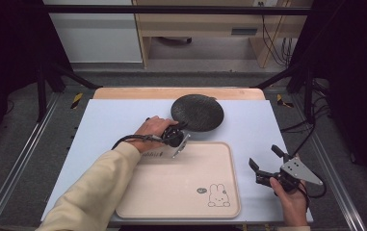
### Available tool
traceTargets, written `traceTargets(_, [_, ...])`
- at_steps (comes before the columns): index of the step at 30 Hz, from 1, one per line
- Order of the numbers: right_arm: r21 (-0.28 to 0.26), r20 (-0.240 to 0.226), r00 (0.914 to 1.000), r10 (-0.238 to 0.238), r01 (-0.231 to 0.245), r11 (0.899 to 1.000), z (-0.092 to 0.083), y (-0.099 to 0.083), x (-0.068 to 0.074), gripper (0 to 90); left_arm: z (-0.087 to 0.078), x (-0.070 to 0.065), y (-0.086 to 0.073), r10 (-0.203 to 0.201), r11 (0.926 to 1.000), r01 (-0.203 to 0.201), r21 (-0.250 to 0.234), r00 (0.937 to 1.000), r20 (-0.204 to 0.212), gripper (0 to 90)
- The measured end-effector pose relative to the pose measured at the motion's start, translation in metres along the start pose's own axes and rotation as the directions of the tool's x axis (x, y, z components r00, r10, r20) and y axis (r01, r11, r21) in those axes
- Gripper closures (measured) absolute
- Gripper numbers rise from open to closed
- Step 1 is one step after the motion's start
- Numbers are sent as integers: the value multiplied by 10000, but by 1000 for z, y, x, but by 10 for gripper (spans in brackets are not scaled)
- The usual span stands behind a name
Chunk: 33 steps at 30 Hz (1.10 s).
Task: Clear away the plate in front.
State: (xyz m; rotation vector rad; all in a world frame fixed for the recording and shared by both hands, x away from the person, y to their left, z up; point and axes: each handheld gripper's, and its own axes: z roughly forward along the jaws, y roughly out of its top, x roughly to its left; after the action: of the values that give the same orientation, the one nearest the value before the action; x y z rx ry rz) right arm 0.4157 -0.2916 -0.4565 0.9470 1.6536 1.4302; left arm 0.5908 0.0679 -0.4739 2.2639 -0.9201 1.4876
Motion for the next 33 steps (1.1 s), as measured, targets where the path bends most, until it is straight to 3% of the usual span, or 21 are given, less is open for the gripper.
traceTargets(9, [75,22,9999,-110,110,9999,3,2,4,69,-31,-4,9,174,9993,-186,-315,9992,-354,857])
traceTargets(18, [118,163,9998,-106,104,9999,3,2,3,69,-64,-8,17,99,9985,-133,-523,9979,-640,857])
traceTargets(33, [146,213,9996,-178,175,9997,2,3,4,68,-103,-32,24,-35,9977,-15,-681,9972,-741,857])
